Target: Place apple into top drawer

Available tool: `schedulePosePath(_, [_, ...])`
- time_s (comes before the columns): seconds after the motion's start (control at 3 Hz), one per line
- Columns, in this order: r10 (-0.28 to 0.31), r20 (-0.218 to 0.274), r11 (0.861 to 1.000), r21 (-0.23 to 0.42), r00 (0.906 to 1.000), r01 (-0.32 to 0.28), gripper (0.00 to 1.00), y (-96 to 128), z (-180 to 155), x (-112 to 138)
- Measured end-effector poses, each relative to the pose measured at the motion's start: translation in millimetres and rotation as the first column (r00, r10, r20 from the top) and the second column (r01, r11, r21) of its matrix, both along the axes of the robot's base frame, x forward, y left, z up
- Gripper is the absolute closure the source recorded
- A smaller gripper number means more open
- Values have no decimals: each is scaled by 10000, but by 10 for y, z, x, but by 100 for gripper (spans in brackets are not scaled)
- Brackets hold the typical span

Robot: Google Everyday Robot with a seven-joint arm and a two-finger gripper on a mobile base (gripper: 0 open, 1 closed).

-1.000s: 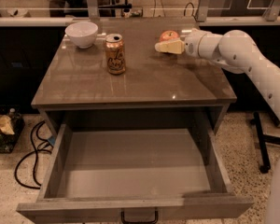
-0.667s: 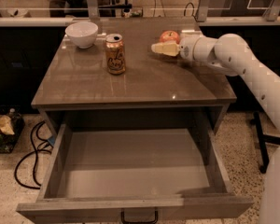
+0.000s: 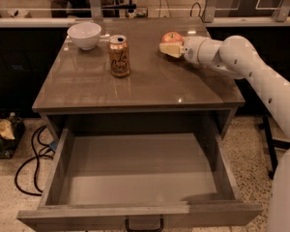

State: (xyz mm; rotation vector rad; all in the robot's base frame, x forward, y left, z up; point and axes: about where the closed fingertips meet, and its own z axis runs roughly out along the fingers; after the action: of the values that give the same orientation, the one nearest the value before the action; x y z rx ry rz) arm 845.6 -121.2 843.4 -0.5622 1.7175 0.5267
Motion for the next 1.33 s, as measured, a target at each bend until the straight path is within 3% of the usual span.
schedulePosePath(0.33, [39, -13, 10000, 7, 10000, -39, 95, 31, -10, 3])
schedulePosePath(1.0, [174, -138, 9998, 11, 9998, -174, 100, 56, 30, 5])
schedulePosePath(1.33, [163, -115, 9994, -299, 9998, -167, 100, 14, 212, -146])
